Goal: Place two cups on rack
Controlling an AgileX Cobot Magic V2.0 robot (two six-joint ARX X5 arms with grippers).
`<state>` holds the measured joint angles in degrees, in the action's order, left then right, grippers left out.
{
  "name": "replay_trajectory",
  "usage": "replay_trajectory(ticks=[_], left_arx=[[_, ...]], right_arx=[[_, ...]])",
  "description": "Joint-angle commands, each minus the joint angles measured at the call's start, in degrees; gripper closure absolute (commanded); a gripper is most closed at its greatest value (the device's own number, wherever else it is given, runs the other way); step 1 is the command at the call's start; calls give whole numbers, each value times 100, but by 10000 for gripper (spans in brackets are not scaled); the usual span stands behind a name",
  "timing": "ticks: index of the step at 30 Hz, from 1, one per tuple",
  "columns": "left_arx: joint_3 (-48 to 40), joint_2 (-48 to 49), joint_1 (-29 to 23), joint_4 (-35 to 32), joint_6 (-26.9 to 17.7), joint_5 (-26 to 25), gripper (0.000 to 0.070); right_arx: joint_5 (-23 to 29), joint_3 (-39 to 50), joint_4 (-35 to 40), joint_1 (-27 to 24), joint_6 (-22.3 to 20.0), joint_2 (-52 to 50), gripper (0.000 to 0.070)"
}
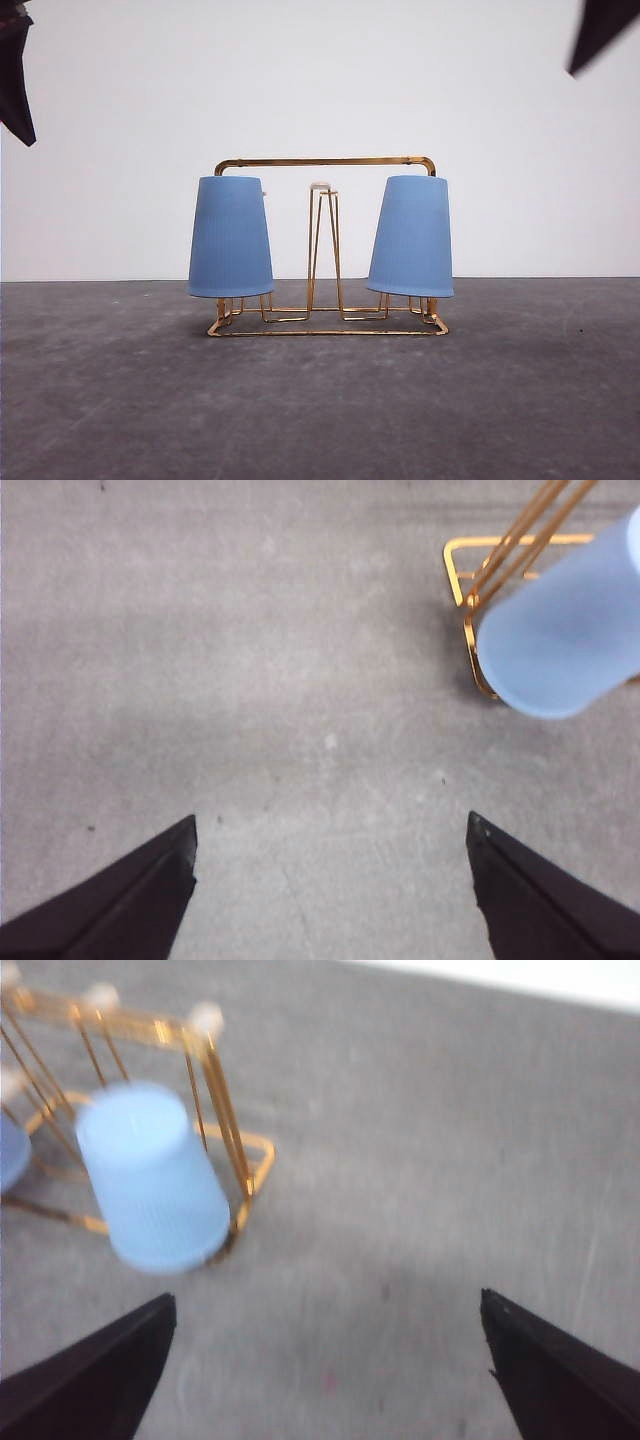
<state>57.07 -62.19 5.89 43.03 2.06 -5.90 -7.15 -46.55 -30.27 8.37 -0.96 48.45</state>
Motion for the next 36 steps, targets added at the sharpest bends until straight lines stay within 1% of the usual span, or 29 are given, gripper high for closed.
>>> replay_trajectory(ticks=[1, 3, 7, 8, 9, 10, 11, 12, 13, 14, 16, 18, 30, 33, 36], left_arx=[[69, -28, 2, -11, -117, -12, 196], [69, -28, 2, -14, -116, -15, 196], [69, -28, 2, -12, -89, -16, 195], [69, -28, 2, -12, -78, -16, 196], [69, -28, 2, -13, -69, -16, 203], [69, -28, 2, -13, -72, -16, 262], [69, -28, 2, -13, -86, -16, 407], [69, -28, 2, -17, -106, -16, 598], [69, -28, 2, -43, -118, -16, 651], [69, -28, 2, -88, -123, -16, 674], [70, -28, 2, -167, -111, -13, 674], [71, -28, 2, -208, -108, -12, 674], [69, -28, 2, -230, -108, -16, 674], [-20, 229, -45, -266, -362, 261, 674], [-719, 923, -63, -828, -347, 279, 674]], right_arx=[[25, 245, 30, -69, 251, -272, 88], [73, 485, -37, -167, 361, -567, 88], [130, 564, -150, -240, 380, -856, 87], [126, 564, -150, -242, 381, -896, 99], [121, 564, -150, -242, 381, -926, 134], [120, 564, -155, -242, 379, -935, 286], [117, 564, -174, -242, 377, -937, 469], [113, 564, -200, -241, 374, -936, 652], [118, 564, -200, -240, 370, -931, 674], [118, 564, -199, -239, 366, -927, 684], [135, 564, -200, -241, 360, -918, 684], [161, 564, -231, -242, 470, -908, 684], [159, 562, -194, -242, 466, -925, 684], [157, 562, -196, -242, 466, -925, 684], [139, 562, -194, -242, 466, -925, 684]])
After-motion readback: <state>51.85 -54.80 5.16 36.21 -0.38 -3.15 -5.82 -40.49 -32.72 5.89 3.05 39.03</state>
